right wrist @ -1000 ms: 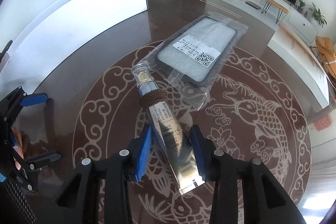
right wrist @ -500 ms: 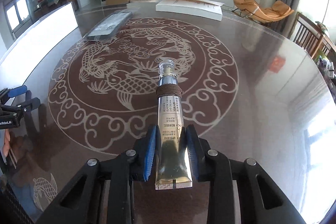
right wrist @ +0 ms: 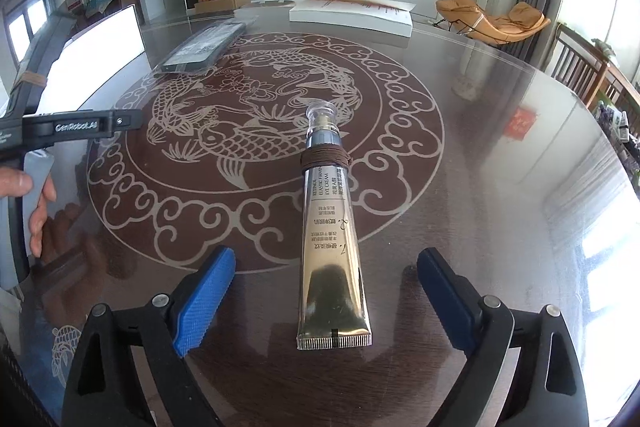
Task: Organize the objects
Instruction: 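Set the gold tube back down on the table and open the right gripper, then grasp the bagged black phone case with the left gripper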
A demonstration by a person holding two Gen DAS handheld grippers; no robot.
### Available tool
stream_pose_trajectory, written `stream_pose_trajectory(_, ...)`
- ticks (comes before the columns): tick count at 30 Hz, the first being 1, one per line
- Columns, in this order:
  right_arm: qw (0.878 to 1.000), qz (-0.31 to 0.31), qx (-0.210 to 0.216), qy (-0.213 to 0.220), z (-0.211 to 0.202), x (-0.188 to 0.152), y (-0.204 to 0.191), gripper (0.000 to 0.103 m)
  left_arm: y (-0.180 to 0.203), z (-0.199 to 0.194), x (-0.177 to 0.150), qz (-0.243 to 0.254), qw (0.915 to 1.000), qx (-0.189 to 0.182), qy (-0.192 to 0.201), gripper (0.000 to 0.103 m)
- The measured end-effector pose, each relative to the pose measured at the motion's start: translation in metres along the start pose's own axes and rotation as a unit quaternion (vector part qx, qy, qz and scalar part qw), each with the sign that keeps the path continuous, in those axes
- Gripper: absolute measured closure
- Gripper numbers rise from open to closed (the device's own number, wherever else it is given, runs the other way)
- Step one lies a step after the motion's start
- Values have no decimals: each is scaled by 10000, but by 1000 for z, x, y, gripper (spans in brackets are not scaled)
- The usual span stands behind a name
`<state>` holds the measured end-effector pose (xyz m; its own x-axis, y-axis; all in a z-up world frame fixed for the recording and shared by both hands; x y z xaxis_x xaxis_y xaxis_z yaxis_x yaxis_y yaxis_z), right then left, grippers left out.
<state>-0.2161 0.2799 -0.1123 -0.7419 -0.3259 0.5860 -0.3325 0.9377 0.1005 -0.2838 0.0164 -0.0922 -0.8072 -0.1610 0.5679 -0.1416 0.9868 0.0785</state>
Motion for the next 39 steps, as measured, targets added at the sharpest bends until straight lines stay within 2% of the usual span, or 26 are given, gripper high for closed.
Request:
stream_pose_trajectory(6, 10000, 9, 57, -7, -1, -1, -1, 9, 24, 30, 43, 23, 10000, -21, -25, 0)
stream_pose_trajectory(11, 10000, 8, 57, -8, -1, -2, -1, 8, 32, 44, 62, -44, 9999, 38, -134, 0)
stream_pose_trajectory(13, 10000, 8, 59, -8, -1, -1, -1, 8, 35, 51, 70, 1, 9993, 43, -359, 0)
stream_pose_trajectory(16, 10000, 17, 69, -2, -1, -1, -1, 8, 38, 59, 78, 62, 9941, 68, -1077, 0)
stream_pose_trajectory(17, 10000, 27, 86, 7, -1, -1, -1, 8, 39, 57, 77, -13, 9922, -98, -1241, 0)
stream_pose_trajectory(19, 9999, 51, 127, 31, -2, -1, -1, 8, 35, 41, 84, -497, 9908, -616, -1097, 5)
stream_pose_trajectory(22, 9998, 77, 173, 55, -3, -1, -1, 8, 20, 28, 107, -950, 9916, -574, -670, 5)
stream_pose_trajectory(25, 9997, 78, 228, 76, -3, -1, -3, 8, 18, 48, 126, -872, 9927, -299, -776, 5)
stream_pose_trajectory(29, 9995, 114, 285, 111, -5, -2, -1, 8, 11, 82, 134, -887, 9913, 120, -961, 5)
stream_pose_trajectory(32, 9993, 150, 308, 152, -7, -3, 0, 8, 7, 91, 138, -1026, 9912, 260, -800, 0)
stream_pose_trajectory(34, 9992, 164, 324, 156, -7, -2, 1, 8, 11, 95, 138, -877, 9921, 404, -802, 0)
stream_pose_trajectory(36, 9992, 163, 334, 142, -6, -2, 1, 8, 20, 95, 135, -479, 9953, 395, -737, 0)
stream_pose_trajectory(38, 9993, 157, 327, 132, -6, -3, 1, 8, 26, 84, 132, -193, 9985, 253, -452, 22)
stream_pose_trajectory(39, 9993, 159, 320, 130, -6, -3, 1, 8, 25, 81, 128, -202, 9987, 200, -422, 23)
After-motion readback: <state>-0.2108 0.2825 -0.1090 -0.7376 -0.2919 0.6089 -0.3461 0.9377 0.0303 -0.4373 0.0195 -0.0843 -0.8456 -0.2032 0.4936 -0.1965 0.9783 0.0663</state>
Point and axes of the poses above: each gripper's, at about its wrist camera, not at the fingertips, and z roughly the way its jaws point, y to its right, x to its top, the point moved 8 cm from there along z, roughly the way its jaws point, and after that the axes turned 8 degrees about -z, right-handed, at the moved point
